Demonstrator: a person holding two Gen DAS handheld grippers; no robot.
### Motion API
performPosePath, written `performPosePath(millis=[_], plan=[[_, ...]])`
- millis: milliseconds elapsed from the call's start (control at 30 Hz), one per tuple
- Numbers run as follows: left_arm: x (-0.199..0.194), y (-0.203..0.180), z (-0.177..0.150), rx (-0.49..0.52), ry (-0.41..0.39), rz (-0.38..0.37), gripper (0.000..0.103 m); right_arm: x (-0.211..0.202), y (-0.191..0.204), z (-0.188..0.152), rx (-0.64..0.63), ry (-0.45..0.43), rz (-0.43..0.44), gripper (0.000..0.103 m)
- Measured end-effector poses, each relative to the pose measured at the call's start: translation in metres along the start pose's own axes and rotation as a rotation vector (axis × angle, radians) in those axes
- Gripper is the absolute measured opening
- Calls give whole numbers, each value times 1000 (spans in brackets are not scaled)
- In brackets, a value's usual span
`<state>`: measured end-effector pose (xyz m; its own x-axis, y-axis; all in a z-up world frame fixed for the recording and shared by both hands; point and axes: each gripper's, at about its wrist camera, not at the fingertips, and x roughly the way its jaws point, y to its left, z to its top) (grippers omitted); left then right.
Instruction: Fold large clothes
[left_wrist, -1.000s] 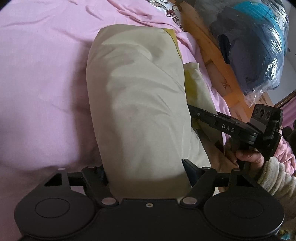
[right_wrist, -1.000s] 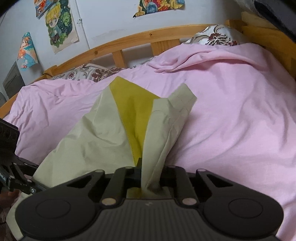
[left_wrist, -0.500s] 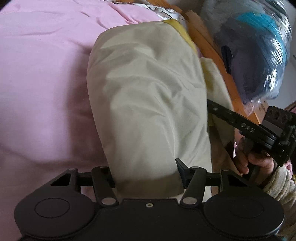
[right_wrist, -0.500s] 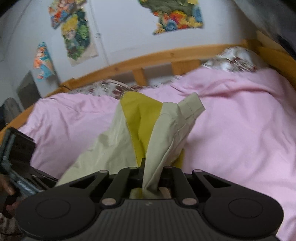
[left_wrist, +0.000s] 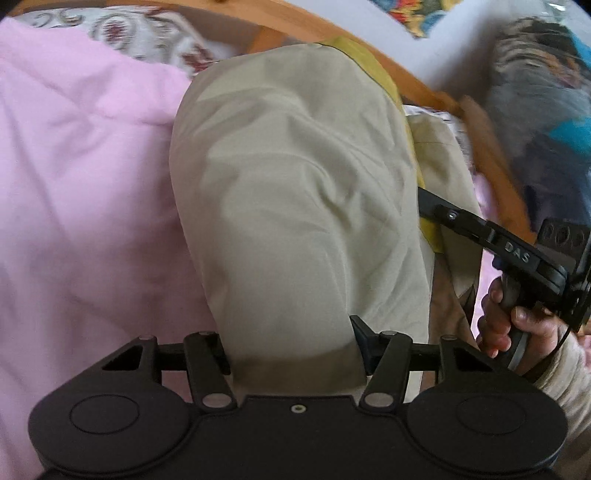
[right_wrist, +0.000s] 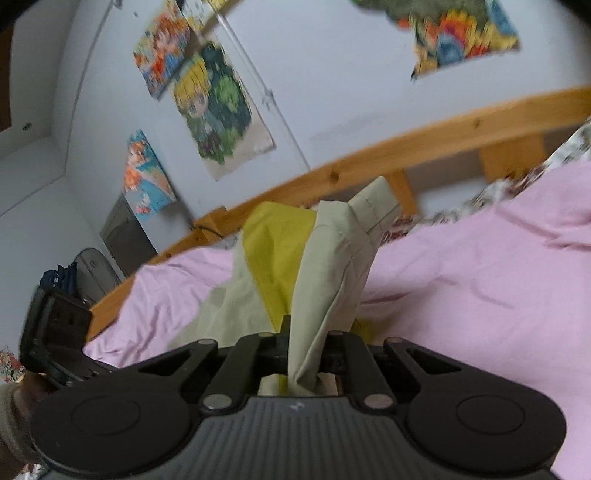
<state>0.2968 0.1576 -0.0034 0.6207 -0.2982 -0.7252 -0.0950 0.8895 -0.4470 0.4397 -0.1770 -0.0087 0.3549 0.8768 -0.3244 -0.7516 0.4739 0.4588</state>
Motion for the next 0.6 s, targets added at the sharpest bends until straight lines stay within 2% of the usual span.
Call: performPosePath(millis=[167,367,467,600], plan=[[24,47,-11,-91,17,-19,62,65,-10,-21,-64,107,-97,10],[26,58,-26,-129,-41,-47,72,81,-19,-35,-120,129,-127,20],[28,56,-30,-138,-56,-31,77,82,-17,-35,-154,133,-157,33],[28,41,-31,-127,-75,66,94,76,-12,-36,-192,128,-198,57]])
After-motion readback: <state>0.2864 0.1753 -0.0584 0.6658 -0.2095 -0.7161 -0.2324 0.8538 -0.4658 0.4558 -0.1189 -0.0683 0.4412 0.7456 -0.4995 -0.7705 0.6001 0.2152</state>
